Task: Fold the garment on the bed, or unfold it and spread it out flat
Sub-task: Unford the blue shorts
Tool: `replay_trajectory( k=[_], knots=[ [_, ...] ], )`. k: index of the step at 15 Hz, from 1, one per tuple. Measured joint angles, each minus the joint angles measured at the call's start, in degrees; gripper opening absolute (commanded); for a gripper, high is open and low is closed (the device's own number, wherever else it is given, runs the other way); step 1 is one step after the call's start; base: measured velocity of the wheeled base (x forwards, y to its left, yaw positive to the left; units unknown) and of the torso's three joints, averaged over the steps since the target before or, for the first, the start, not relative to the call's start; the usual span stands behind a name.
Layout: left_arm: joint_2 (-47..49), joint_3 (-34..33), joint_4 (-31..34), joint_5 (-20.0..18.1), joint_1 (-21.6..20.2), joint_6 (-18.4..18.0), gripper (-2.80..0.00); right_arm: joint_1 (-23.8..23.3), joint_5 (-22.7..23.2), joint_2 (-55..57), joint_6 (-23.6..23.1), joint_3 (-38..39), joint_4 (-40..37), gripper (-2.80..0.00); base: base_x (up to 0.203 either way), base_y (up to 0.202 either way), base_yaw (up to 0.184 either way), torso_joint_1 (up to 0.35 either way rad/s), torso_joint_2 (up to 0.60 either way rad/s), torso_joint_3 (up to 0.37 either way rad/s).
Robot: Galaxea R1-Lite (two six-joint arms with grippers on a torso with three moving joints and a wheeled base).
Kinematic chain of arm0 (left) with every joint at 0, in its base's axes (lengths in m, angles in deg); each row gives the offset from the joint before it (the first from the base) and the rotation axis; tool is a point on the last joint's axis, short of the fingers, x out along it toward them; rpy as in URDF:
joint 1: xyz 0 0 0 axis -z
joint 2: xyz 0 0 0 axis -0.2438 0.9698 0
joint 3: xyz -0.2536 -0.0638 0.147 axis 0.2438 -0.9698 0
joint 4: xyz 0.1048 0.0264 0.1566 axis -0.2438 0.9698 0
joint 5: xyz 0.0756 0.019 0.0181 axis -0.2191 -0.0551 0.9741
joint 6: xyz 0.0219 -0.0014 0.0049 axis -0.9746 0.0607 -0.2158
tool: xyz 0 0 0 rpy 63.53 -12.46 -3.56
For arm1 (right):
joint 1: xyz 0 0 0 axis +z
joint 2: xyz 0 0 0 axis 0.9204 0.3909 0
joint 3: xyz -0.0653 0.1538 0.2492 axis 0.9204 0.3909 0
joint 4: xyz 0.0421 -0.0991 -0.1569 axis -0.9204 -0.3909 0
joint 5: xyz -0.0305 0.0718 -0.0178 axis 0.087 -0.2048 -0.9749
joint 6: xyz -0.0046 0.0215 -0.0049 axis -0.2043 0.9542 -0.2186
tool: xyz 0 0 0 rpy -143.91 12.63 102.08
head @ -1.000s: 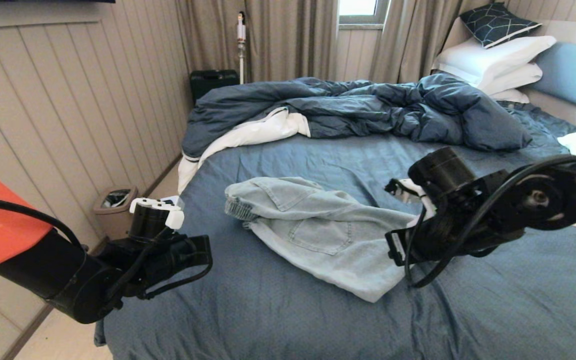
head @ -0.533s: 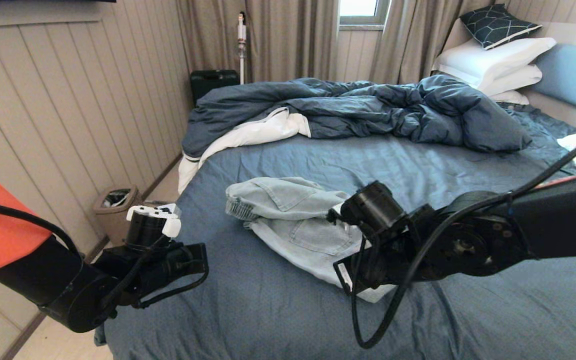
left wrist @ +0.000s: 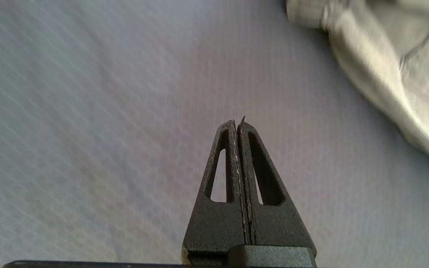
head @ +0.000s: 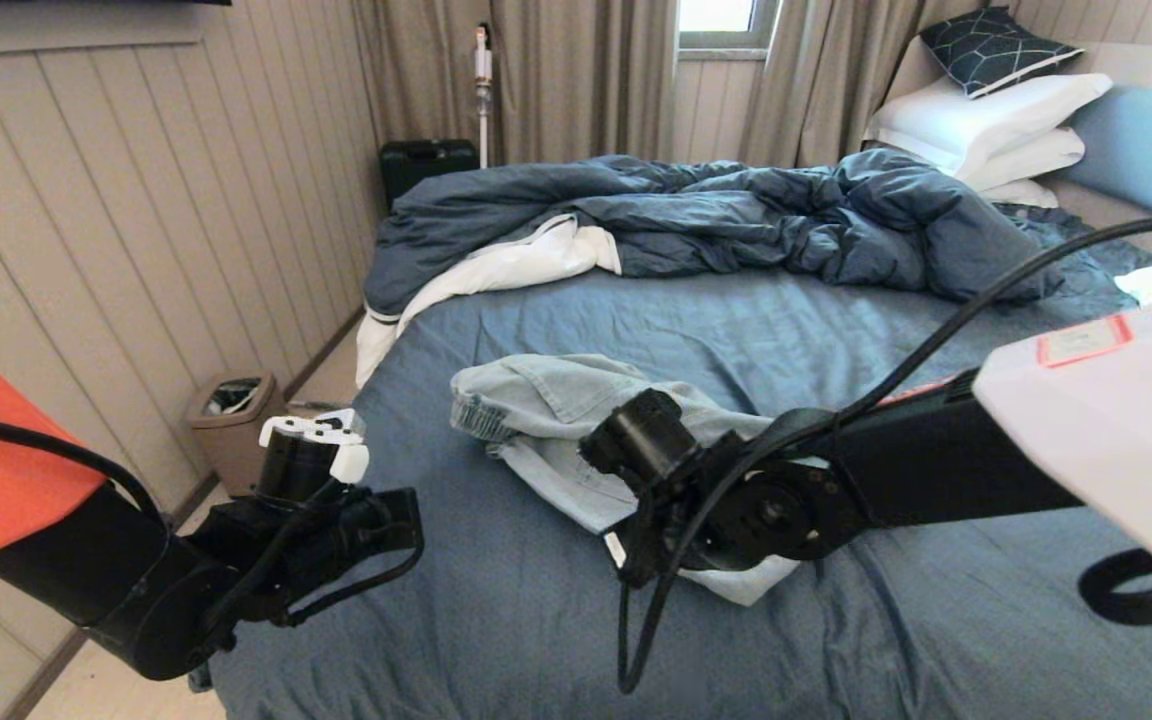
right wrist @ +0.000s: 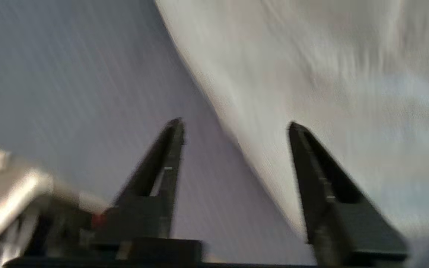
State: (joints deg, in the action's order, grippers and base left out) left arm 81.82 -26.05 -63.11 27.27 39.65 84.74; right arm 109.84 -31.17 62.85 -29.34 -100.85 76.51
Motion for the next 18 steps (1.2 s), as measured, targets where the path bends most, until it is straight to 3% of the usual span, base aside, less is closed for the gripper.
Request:
replay_trajectory(
  k=[4, 10, 16, 18],
  knots=[
    [-0.2, -3.8, -9.2, 3.0, 2.1, -0.7, -2.80, 2.7, -3.8, 8.2, 0.0, -10.8, 2.3, 0.00, 0.000, 0.000, 0.000, 0.000, 0.00, 0.000],
    [0.0, -5.0, -9.6, 3.1, 3.3, -0.6, -2.80, 4.3, -8.6, 19.7, -0.9, -25.8, 2.3, 0.00, 0.000, 0.000, 0.000, 0.000, 0.00, 0.000],
    [1.0, -5.1, -10.2, 3.1, 3.4, -0.7, -2.80, 2.6, -10.8, 26.3, -2.1, -33.5, 2.6, 0.00, 0.000, 0.000, 0.000, 0.000, 0.00, 0.000],
    [1.4, -5.1, -10.2, 3.2, 3.6, -0.7, -2.80, 1.3, -11.1, 27.3, -2.4, -33.9, 4.2, -2.80, 0.000, 0.000, 0.000, 0.000, 0.00, 0.000]
  ],
)
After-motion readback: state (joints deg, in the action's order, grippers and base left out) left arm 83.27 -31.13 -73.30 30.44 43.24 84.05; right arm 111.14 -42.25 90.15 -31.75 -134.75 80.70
